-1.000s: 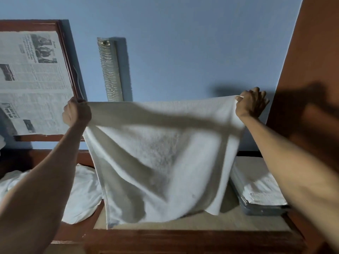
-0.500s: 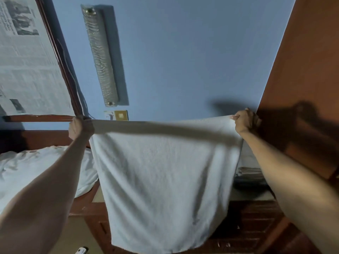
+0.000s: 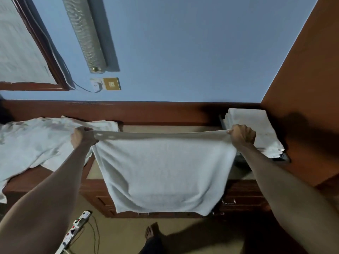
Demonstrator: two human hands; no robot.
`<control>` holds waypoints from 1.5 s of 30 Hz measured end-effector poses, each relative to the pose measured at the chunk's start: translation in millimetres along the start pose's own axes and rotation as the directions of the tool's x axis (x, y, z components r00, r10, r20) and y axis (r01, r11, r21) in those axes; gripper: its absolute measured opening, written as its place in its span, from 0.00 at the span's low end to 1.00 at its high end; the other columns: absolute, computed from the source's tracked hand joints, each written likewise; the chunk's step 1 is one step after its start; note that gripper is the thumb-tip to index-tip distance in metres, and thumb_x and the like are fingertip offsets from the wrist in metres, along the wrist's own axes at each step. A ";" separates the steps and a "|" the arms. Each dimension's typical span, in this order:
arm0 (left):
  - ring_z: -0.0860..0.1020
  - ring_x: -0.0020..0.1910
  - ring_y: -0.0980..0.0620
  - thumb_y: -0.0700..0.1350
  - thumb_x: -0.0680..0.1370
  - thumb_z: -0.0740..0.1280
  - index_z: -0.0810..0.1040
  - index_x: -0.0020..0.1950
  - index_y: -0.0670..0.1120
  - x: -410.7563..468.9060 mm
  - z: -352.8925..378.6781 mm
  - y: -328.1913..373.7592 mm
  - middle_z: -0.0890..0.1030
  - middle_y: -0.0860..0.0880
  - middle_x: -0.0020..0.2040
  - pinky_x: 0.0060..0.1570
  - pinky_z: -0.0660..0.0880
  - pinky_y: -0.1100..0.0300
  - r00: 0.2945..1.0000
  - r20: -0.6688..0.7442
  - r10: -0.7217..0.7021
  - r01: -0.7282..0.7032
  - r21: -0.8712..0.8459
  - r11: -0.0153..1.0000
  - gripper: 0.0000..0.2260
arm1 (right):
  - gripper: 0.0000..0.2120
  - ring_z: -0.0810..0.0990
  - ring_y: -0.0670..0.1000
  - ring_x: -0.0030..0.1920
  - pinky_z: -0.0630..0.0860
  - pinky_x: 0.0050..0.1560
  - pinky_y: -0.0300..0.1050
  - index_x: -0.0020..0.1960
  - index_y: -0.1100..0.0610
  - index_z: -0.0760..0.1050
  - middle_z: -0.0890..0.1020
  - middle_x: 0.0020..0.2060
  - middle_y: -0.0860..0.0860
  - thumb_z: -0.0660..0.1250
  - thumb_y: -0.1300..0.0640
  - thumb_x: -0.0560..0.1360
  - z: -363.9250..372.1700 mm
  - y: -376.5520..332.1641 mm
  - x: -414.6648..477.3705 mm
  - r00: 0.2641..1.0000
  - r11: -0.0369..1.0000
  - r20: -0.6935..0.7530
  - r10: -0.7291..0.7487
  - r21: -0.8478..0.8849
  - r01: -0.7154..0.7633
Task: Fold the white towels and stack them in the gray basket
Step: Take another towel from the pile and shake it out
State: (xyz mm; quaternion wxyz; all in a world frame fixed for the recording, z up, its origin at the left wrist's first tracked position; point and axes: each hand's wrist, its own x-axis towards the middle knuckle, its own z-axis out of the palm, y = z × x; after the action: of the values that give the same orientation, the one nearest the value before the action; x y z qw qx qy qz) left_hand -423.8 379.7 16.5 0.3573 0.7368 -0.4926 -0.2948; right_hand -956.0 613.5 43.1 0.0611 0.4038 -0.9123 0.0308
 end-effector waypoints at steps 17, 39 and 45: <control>0.82 0.34 0.44 0.34 0.79 0.68 0.78 0.40 0.47 171.0 190.7 31.4 0.83 0.38 0.42 0.37 0.85 0.55 0.973 0.192 -0.126 0.146 -0.090 0.985 0.11 | 0.08 0.82 0.65 0.51 0.80 0.48 0.54 0.49 0.65 0.79 0.81 0.49 0.63 0.64 0.62 0.82 138.5 -59.6 201.1 0.971 0.981 0.207 0.116 0.126 -0.144; 0.82 0.38 0.51 0.30 0.77 0.71 0.73 0.40 0.44 281.6 362.7 33.2 0.78 0.48 0.41 0.42 0.84 0.59 0.941 0.092 -0.326 0.336 -0.377 0.863 0.13 | 0.11 0.75 0.67 0.55 0.69 0.53 0.54 0.52 0.66 0.78 0.76 0.53 0.69 0.61 0.60 0.83 285.3 -115.5 354.0 0.971 0.915 0.174 0.161 0.342 -0.213; 0.82 0.49 0.48 0.39 0.78 0.73 0.79 0.52 0.45 289.8 402.7 3.5 0.86 0.52 0.45 0.55 0.80 0.55 0.949 0.160 -0.270 0.306 -0.284 0.909 0.06 | 0.06 0.75 0.66 0.57 0.72 0.56 0.59 0.54 0.60 0.78 0.77 0.55 0.65 0.67 0.59 0.78 336.6 -109.9 351.6 0.992 0.926 0.074 0.099 0.357 -0.119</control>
State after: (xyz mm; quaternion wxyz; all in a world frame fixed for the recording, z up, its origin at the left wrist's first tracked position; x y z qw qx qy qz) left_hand -643.4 12.3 -234.3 0.3899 0.7185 -0.3470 -0.4598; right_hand -1138.2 246.5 -241.7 -0.0405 0.3574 -0.9135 0.1900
